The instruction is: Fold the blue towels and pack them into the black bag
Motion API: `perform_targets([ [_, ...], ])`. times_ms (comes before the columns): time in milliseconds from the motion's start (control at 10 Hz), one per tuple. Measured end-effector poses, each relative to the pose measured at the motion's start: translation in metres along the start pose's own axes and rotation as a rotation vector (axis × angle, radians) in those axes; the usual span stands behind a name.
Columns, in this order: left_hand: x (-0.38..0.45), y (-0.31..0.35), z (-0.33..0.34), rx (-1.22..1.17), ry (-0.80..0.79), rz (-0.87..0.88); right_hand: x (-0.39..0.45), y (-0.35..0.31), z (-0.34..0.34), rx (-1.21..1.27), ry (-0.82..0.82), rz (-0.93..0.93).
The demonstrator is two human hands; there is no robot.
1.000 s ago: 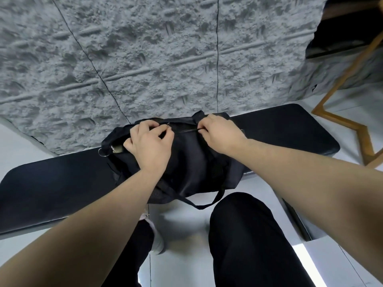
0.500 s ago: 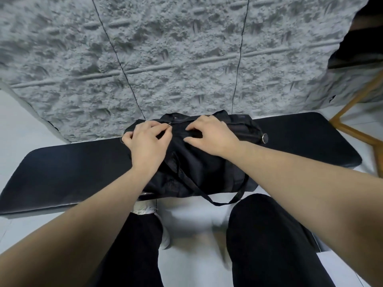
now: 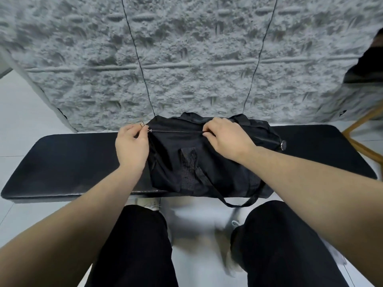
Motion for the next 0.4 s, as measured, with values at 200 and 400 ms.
perform_targets([
  [200,-0.002,-0.023,0.012,-0.187,-0.037,-0.324,0.004,-0.003,0.009,-0.023,-0.204,0.105],
  [400,0.004,-0.017,0.012,0.242,-0.341,-0.314,-0.007,-0.004,-0.010,-0.007,-0.386,0.109],
])
Point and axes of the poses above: each hand's wrist, its own x-axis towards the middle knuckle, its own z-axis out of the palm, y = z × x, the point moved 4 cm from there along x, towards the middle knuckle, and after that the axes turned 3 degrees about z, right-handed, at the moved point
